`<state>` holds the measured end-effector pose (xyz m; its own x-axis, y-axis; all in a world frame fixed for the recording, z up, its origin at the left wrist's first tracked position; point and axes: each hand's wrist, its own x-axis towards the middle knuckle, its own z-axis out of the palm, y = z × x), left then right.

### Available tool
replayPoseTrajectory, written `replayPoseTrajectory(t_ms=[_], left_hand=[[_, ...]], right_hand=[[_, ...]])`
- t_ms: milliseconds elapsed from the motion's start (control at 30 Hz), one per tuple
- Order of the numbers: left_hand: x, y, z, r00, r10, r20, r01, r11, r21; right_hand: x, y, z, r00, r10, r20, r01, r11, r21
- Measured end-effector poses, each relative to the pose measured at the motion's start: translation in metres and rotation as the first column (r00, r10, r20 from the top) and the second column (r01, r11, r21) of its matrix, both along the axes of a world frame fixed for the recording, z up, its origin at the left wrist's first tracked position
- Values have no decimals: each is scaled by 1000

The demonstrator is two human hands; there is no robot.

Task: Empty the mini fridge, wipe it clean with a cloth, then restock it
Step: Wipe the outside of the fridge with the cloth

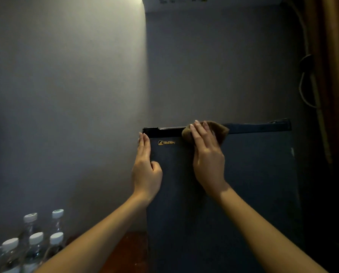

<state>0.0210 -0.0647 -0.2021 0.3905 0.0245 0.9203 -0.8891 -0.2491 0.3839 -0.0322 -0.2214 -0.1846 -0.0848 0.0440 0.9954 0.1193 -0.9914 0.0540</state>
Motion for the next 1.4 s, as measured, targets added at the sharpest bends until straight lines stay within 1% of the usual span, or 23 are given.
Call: replayPoseTrajectory(t_ms=[33, 100, 200, 300, 367, 400, 467, 533, 600, 667, 733, 800, 900, 933, 967, 1000, 1033, 1133, 1233, 1300, 1333, 1367, 1400], left_hand=[[-1, 0, 0, 1000, -2, 0, 2, 1000, -1], [-2, 1, 0, 1000, -7, -1, 7, 1000, 8], [-2, 1, 1, 1000, 16, 8, -16, 1000, 25], [1, 1, 2, 997, 58, 49, -60, 997, 39], [1, -1, 3, 991, 92, 98, -96, 995, 36], [0, -2, 3, 986, 105, 128, -111, 993, 42], [0, -4, 6, 971, 115, 211, -132, 989, 72], [2, -8, 9, 941, 108, 322, -167, 973, 162], [6, -13, 8, 900, 140, 413, -260, 932, 250], [9, -15, 7, 879, 195, 436, -333, 904, 268], [13, -17, 4, 865, 235, 443, -374, 891, 257], [16, -18, 3, 853, 260, 453, -400, 883, 246], [19, -19, 3, 824, 289, 487, -440, 868, 230], [21, -19, 3, 811, 303, 501, -457, 863, 217], [22, -17, 4, 800, 321, 506, -468, 862, 195], [24, -14, 5, 797, 338, 500, -472, 866, 167], [25, -11, 6, 798, 350, 490, -469, 872, 141], [29, -1, 7, 797, 352, 490, -458, 882, 112], [28, -2, 7, 792, 351, 499, -455, 885, 100], [27, -4, 6, 797, 355, 488, -451, 887, 93], [26, -5, 6, 796, 358, 488, -454, 887, 90], [26, -5, 6, 794, 362, 489, -457, 885, 88], [25, -5, 6, 792, 363, 491, -459, 884, 87]], right_hand=[[6, 9, -3, 1000, 8, 1, -8, 1000, -1], [19, 31, -7, 1000, 15, -17, -16, 998, -67], [30, 54, 3, 995, 42, -93, -55, 987, -150], [24, 44, 19, 981, -31, -189, -25, 957, -290], [14, 23, 25, 979, -83, -184, 16, 942, -335], [7, 11, 25, 982, -83, -169, 27, 952, -306], [-9, -14, 19, 991, -58, -118, 35, 982, -184], [-24, -38, 9, 996, -49, -69, 46, 998, -43], [-33, -54, 3, 998, -52, -28, 54, 995, 87], [-31, -55, 3, 998, -60, 17, 56, 981, 185], [-25, -43, 6, 997, -76, 33, 68, 976, 205], [-21, -32, 10, 996, -86, -7, 86, 990, 113], [-29, -41, 15, 987, -135, -84, 125, 986, -114], [-35, -52, 16, 983, -156, -97, 139, 977, -164], [-41, -66, 17, 979, -173, -109, 152, 972, -179], [-48, -83, 16, 976, -185, -116, 166, 974, -155], [-56, -100, 16, 976, -190, -111, 179, 979, -99], [-79, -141, 13, 974, -215, -67, 222, 967, 127], [-89, -151, 12, 969, -243, -40, 240, 896, 373], [-87, -147, 12, 979, -206, 3, 169, 813, 557], [-85, -144, 12, 981, -193, 24, 140, 787, 601], [-82, -139, 13, 980, -197, 30, 139, 781, 609], [-78, -133, 13, 977, -211, 25, 156, 794, 587]])
